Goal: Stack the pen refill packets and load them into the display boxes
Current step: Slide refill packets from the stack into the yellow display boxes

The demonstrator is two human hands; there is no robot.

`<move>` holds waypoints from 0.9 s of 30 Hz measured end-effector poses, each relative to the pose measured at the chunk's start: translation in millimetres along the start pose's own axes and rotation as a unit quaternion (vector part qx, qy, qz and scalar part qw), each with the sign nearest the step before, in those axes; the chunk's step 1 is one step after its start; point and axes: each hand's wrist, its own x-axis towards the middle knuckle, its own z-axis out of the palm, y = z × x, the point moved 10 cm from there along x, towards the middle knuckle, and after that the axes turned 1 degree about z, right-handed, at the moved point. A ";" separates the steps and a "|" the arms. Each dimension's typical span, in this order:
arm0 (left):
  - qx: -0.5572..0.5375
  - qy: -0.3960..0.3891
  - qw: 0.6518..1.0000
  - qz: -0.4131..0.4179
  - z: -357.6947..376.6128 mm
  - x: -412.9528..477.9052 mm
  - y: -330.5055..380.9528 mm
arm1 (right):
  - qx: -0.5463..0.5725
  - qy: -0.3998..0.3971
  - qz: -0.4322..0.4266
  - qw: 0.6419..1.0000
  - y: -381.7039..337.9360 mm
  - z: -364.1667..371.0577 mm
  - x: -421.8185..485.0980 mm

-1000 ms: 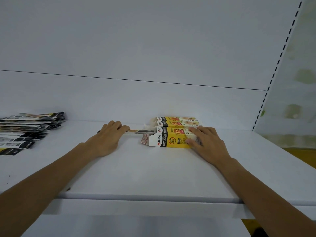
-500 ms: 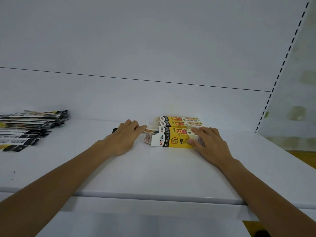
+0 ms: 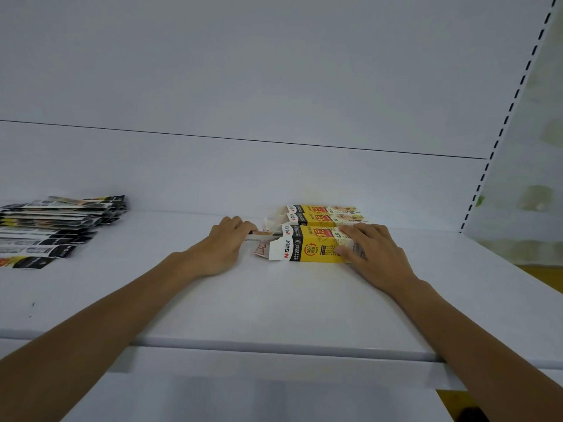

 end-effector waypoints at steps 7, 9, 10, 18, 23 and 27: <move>0.042 0.012 0.999 -0.017 -2.8 7.1 4.0 | -0.016 -0.003 0.002 1.000 -1.3 -1.3 -0.9; 0.038 0.015 0.998 -0.045 -5.3 2.9 -9.6 | -0.018 0.000 0.003 1.000 -0.4 -1.5 -0.8; 0.028 0.015 0.998 -0.056 -5.6 -0.6 -17.4 | -0.017 0.003 0.003 1.000 -0.2 -1.6 -0.7; 0.097 0.020 0.995 -0.027 -11.6 -9.2 -19.4 | -0.010 0.010 -0.004 1.000 -0.8 0.2 -0.2; 0.111 0.015 0.994 0.005 -14.7 -23.0 -27.6 | -0.010 0.009 -0.004 1.000 0.1 0.0 0.1; 0.104 0.002 0.995 0.010 -11.1 -23.8 -26.7 | -0.008 0.007 -0.003 1.000 -0.3 0.7 0.1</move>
